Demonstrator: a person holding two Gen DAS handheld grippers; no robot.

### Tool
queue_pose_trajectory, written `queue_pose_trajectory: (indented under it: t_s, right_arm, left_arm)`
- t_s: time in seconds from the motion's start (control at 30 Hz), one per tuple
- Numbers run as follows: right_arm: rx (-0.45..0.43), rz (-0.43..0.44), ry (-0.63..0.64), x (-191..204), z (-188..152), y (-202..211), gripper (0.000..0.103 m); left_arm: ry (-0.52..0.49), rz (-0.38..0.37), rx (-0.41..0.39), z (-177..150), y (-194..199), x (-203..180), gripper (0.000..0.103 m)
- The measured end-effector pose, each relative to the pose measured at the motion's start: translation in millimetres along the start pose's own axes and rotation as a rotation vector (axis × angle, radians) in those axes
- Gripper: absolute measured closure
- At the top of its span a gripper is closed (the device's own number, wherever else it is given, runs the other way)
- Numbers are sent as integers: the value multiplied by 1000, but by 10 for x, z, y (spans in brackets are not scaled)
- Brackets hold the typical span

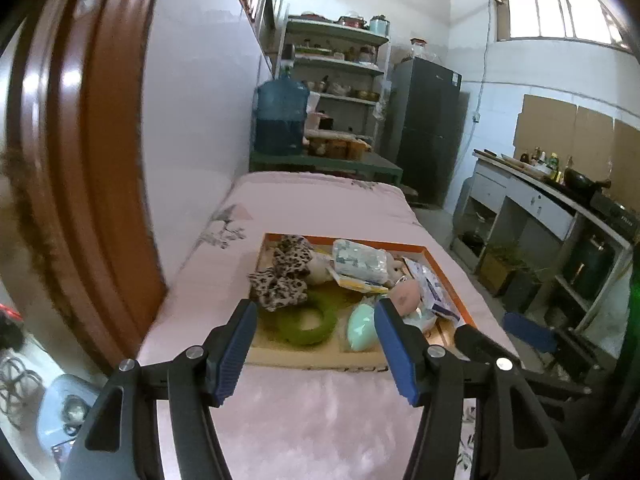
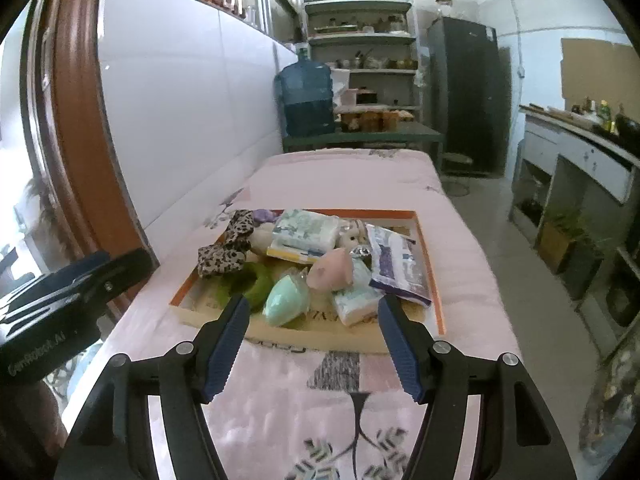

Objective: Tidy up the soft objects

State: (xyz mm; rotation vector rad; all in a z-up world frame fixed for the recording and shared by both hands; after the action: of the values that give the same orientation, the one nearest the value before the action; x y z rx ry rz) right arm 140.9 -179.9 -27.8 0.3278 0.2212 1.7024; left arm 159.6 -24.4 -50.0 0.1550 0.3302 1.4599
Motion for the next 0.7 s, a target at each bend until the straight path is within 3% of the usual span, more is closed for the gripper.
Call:
queue_pose_trajectory:
  t_s: [0.23,0.7]
  right_arm:
    - [-46,-53,15,81,78,454,35]
    - [-104,-95,44,264,129,1066,35]
  left_arm:
    - [-45,72,-66,36,466,-8,42]
    - [-58,85,-84,-16,1052,-40,42]
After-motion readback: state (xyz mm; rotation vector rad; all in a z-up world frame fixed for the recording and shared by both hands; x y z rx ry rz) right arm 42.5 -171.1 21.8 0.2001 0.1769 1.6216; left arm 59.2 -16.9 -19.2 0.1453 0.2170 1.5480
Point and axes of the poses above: each gripper's, at about its wrist camera, not at the fingertips, and y roughly against the way its jaws point, x to its left, z to its top, the point moved 7 cm from there along -y, roughly the way its jaws point, and after that the axes turned 13 degrees about -x, right-handed, at the moved point
